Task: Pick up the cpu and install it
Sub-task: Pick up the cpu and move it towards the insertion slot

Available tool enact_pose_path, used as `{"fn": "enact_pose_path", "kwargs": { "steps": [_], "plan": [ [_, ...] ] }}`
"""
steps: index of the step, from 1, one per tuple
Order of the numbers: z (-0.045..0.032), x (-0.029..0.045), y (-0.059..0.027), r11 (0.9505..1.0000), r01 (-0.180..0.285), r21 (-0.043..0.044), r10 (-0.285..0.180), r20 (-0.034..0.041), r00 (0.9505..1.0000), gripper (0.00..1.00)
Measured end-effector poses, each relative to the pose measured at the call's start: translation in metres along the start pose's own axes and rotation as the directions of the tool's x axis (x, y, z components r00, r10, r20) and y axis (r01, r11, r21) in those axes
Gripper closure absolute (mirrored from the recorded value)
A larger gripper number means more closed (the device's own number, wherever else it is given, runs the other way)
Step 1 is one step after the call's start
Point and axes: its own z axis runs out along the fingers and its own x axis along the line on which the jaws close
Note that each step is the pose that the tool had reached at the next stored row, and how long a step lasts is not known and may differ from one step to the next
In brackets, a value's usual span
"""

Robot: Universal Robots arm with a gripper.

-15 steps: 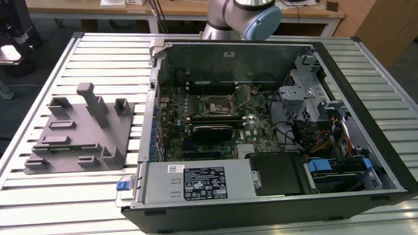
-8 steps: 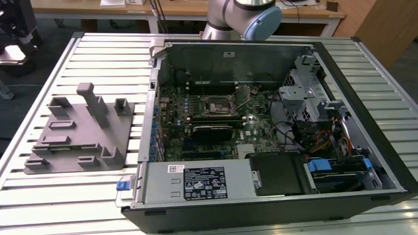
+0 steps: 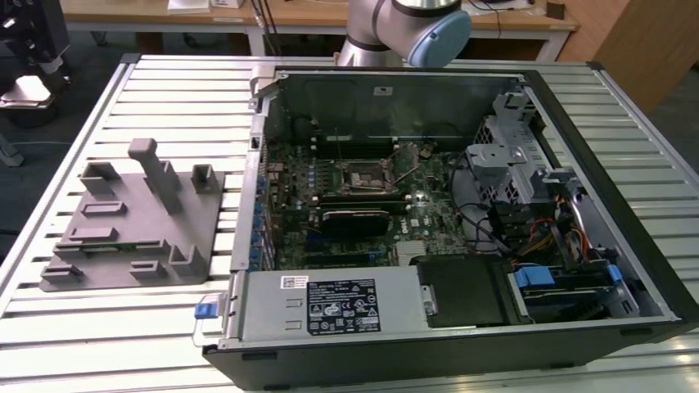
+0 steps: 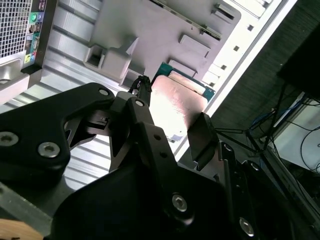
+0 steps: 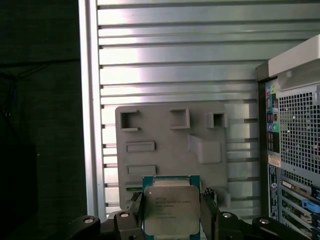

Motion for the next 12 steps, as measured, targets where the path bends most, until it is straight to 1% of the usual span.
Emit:
{"fn": "enact_pose_path", "kwargs": {
  "steps": [12],
  "plan": [
    [0.0001, -0.0082, 0.0005, 1.0, 0.0, 0.0, 0.0, 0.0001, 1.0, 0.46]
  ]
}}
